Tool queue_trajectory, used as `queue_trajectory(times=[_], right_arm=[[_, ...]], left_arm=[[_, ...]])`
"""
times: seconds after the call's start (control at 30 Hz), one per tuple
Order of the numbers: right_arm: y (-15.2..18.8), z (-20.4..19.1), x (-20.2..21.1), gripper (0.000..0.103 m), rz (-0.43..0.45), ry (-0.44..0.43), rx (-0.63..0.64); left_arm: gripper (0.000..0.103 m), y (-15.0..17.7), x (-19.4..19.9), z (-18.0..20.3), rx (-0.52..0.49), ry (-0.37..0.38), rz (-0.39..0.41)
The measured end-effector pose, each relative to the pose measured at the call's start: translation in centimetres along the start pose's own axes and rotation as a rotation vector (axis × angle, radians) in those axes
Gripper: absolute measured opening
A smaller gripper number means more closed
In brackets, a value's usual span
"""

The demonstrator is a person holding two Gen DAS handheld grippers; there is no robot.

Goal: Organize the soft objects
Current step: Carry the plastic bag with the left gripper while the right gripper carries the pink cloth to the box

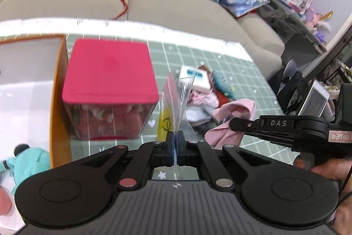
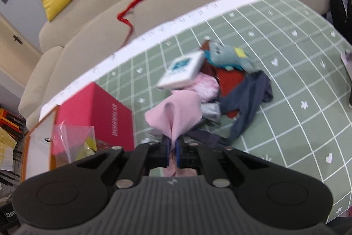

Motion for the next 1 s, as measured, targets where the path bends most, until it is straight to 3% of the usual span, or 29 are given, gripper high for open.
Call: queue_trajectory(times=[0.5, 0.7, 1.0], right_arm=[[-0.7, -12.2, 4.7, 0.002, 0.107, -0.142, 0.124], [-0.3, -18.6, 5.9, 0.002, 0.121, -0.262, 0.191], [1.6, -26.4, 1.7, 0.002, 0.035, -0.281, 0.282]], left_arm=[[0.001, -3.4, 8.2, -2.1, 0.001, -0.060, 0.201], [0.001, -5.4, 11.6, -6.1, 0.029, -0.130, 0.277], [0.001, -6.7, 14.0, -13.9, 0.112, -0.234, 0.319]])
Point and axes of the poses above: each gripper's, at about its wrist camera, not at the fingertips, and x roughly against the way its jaws point, z to its right, y to its underside, the point moved 7 cm from there along -x, roughly the way its jaws point, and after that the axes turned 4 degrees about x, right-handed, at the moved point
